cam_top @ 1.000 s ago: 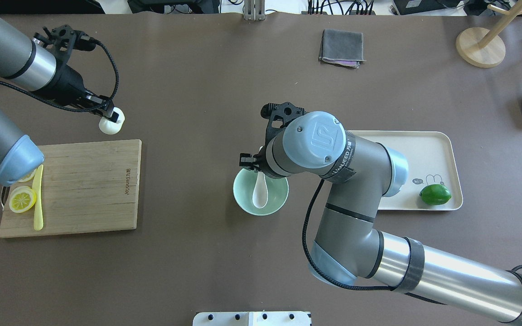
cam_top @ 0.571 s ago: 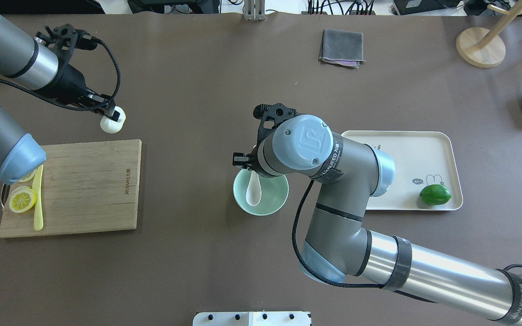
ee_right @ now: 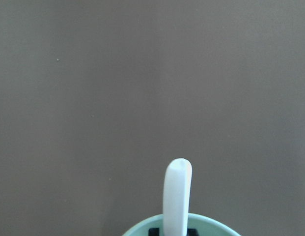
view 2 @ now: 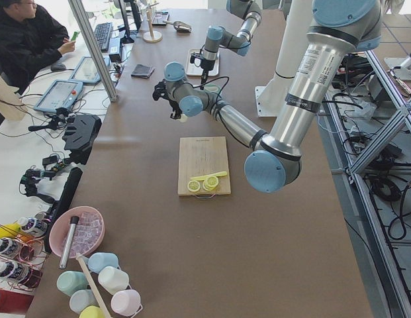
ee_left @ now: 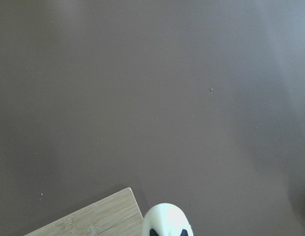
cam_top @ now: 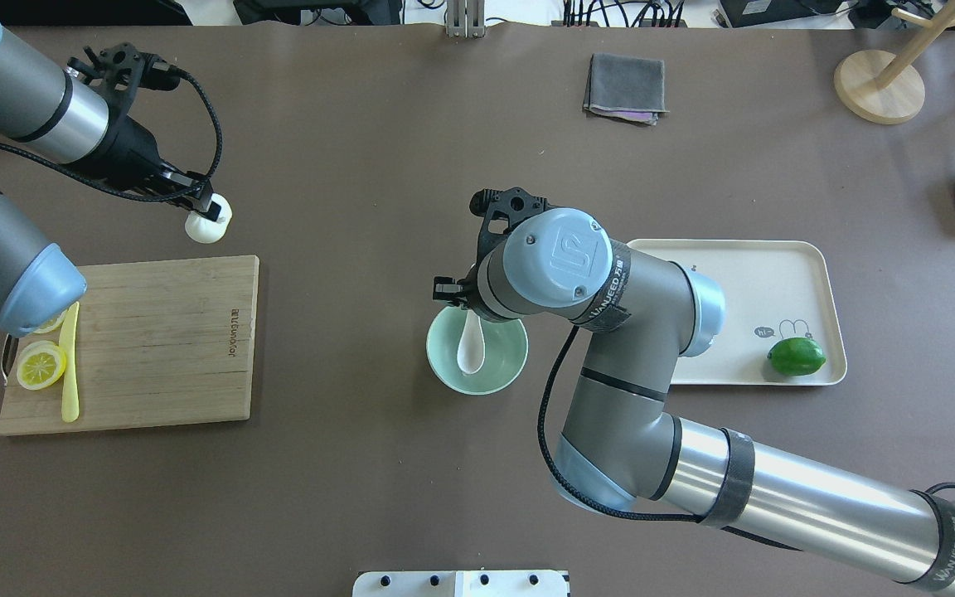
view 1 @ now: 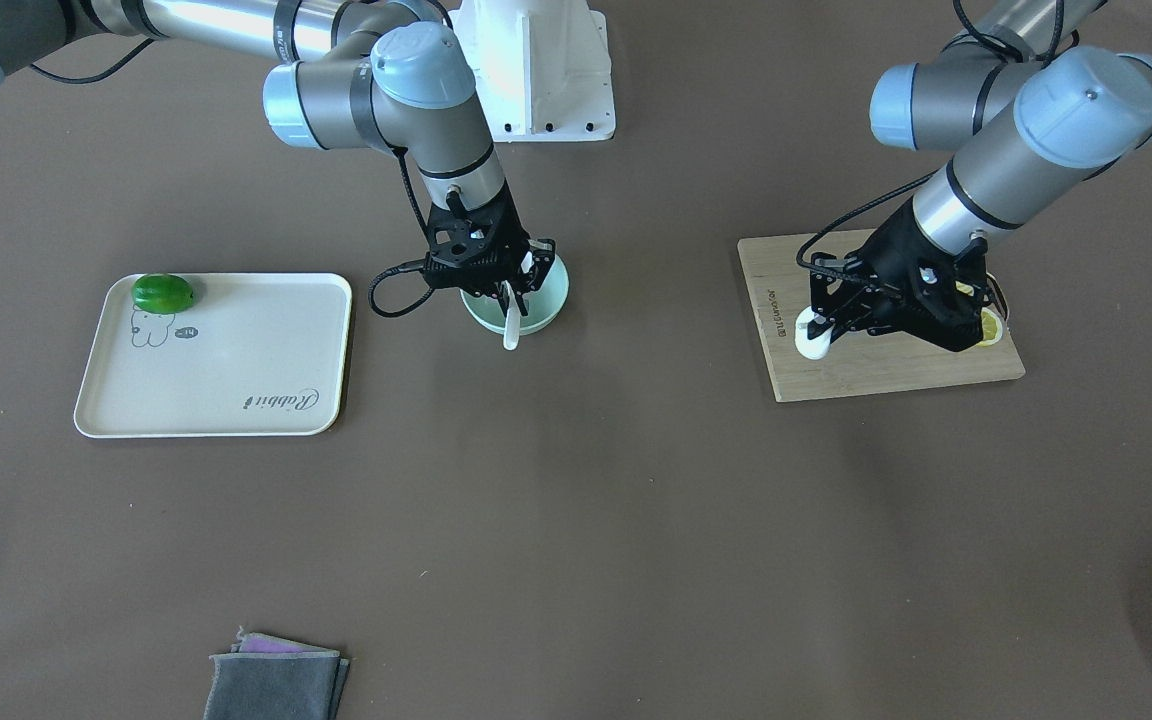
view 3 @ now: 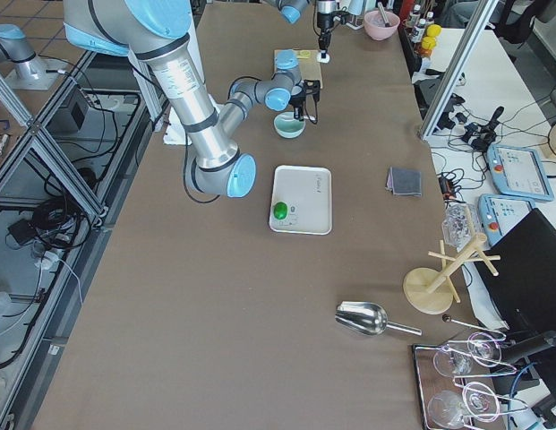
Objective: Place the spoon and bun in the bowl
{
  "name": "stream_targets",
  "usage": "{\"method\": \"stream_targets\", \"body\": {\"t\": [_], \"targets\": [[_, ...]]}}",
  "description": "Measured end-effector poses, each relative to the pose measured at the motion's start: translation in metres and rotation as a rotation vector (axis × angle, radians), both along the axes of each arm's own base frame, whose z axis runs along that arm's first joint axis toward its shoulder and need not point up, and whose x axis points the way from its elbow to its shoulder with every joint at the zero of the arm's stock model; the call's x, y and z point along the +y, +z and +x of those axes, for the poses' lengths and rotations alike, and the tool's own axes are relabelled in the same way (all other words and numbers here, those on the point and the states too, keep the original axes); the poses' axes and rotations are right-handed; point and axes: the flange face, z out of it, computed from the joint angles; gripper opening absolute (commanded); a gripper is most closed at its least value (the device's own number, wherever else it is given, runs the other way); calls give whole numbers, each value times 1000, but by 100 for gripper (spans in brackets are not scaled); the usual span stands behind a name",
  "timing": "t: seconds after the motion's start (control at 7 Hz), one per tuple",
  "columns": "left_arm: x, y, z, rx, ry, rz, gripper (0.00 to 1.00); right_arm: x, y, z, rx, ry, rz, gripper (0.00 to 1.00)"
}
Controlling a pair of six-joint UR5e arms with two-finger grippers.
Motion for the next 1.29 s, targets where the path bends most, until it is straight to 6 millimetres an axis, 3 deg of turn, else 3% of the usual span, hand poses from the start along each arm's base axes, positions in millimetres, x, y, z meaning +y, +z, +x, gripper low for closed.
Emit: {"method": "stream_targets", "body": {"t": [0.29,0.57,0.86,1.0,1.29], "targets": [[0,-20,11,24,-16,-28,0,-21,-3,20,-6,18,-7,100],[18,-72,59,79,-24,-88,0,-54,4,75,-31,-28,-21,100],[57,-121,128,106,-56,-124,0,-84,51,156,-10,-89,15,100],[79,-136,163,111,-78,-125,0,-92,80,192,21,-129,63,100],[112,-146,215,128,-103,-140,0,-101,127,242,77,-184,128,100]]}}
